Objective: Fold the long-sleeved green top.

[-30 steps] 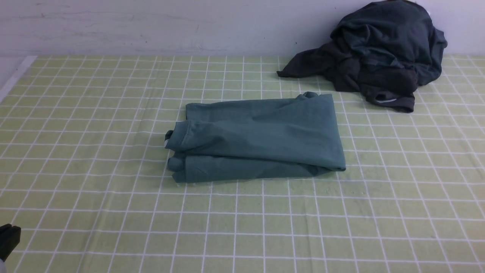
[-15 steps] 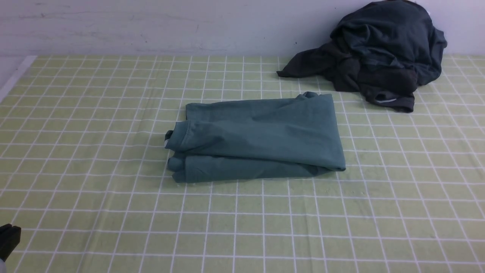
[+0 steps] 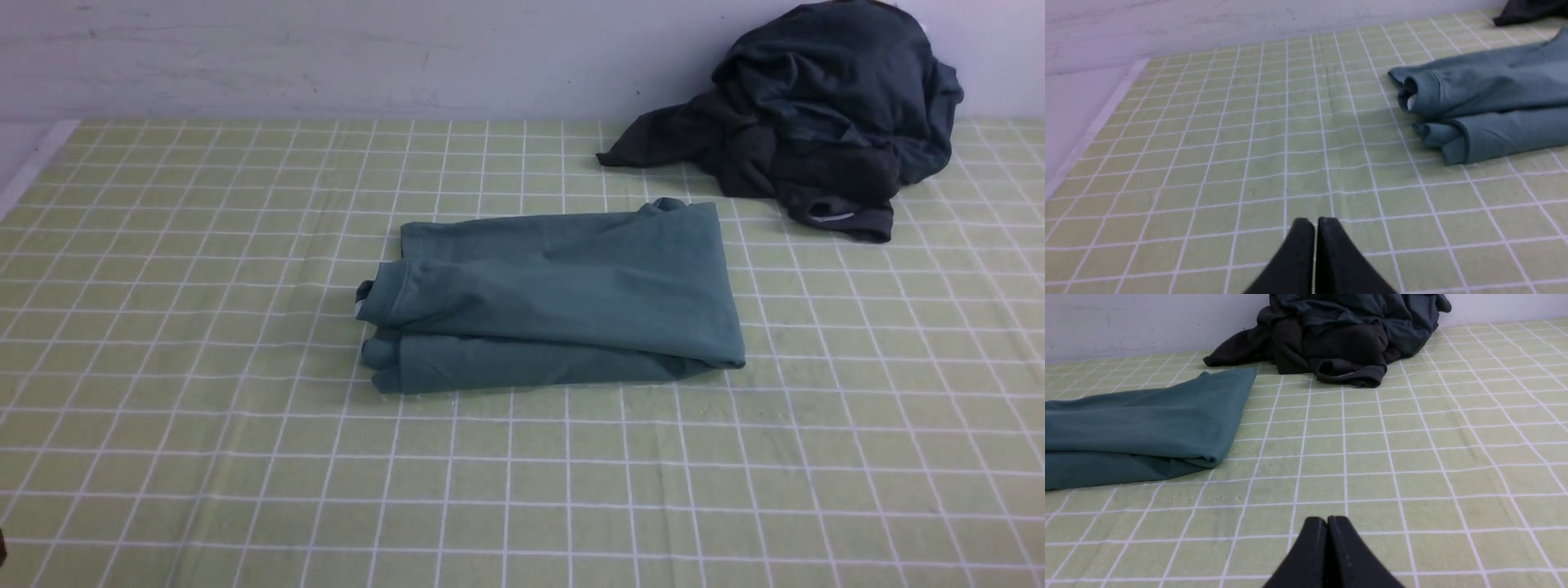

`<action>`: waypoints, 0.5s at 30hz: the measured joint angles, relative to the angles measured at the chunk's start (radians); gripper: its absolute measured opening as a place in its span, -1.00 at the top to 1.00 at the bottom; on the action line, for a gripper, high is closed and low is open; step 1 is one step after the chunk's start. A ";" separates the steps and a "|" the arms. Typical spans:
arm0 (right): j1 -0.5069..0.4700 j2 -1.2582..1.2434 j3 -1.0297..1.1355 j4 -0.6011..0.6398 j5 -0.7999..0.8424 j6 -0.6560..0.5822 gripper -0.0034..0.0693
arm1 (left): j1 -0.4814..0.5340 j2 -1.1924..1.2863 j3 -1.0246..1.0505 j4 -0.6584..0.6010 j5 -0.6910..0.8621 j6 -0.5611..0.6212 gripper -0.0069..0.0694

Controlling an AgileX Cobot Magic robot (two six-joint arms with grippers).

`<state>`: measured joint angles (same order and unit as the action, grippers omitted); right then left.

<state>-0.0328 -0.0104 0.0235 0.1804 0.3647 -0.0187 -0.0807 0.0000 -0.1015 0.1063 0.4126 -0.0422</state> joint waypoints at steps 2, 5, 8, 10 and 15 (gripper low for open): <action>0.000 0.000 0.000 0.001 0.000 0.000 0.93 | 0.027 -0.009 0.064 -0.031 -0.035 0.018 0.83; 0.000 0.000 0.000 0.002 0.000 0.000 0.93 | 0.046 -0.011 0.122 -0.055 -0.034 0.053 0.83; 0.000 -0.001 0.000 0.001 0.001 -0.001 0.93 | 0.049 -0.011 0.122 -0.062 -0.024 0.120 0.83; 0.000 -0.001 0.000 0.001 0.001 -0.012 0.93 | 0.049 -0.011 0.122 -0.069 -0.024 0.177 0.83; 0.000 -0.001 0.000 0.001 0.001 -0.019 0.93 | 0.049 -0.011 0.122 -0.131 -0.024 0.215 0.83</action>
<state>-0.0328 -0.0112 0.0235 0.1815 0.3655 -0.0376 -0.0313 -0.0105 0.0205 -0.0247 0.3882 0.1732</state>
